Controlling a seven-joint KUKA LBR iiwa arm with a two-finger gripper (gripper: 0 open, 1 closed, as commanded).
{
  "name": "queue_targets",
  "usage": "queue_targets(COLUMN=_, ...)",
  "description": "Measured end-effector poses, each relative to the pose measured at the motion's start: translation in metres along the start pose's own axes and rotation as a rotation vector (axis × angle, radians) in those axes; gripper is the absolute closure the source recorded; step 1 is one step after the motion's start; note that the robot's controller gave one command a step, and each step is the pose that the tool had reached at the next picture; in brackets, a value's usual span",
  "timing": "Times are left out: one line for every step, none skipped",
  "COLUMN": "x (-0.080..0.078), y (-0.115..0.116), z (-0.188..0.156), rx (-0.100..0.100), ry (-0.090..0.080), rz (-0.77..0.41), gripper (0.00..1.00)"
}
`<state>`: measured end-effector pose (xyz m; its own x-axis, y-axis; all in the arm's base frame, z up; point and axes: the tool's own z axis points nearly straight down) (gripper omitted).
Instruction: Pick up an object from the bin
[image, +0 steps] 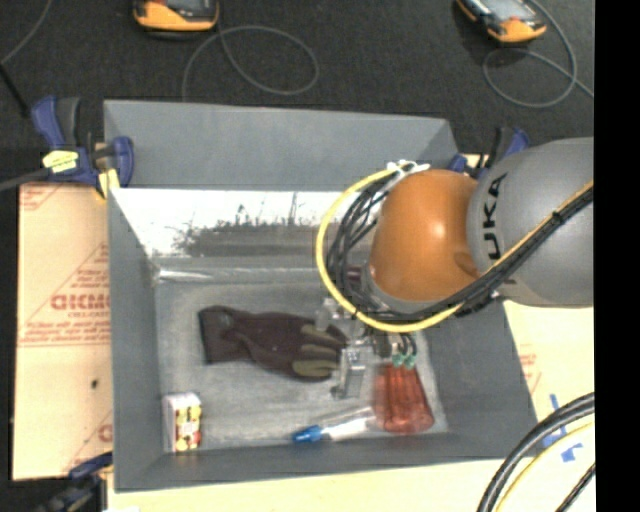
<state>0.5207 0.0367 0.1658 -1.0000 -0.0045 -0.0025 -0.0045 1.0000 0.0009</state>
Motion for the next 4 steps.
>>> queue_targets(x=-0.001, y=0.0, z=0.002, rx=0.0, ry=0.0, rz=0.016, gripper=0.0)
queue_targets(x=-0.012, y=0.007, z=0.046, rx=-0.001, ry=-0.005, rz=0.078, gripper=0.0)
queue_targets(x=-0.024, y=0.039, z=0.072, rx=-0.001, ry=-0.005, rz=0.203, gripper=1.0)
queue_targets(x=-0.024, y=0.039, z=0.072, rx=-0.001, ry=-0.004, rz=0.204, gripper=0.0)
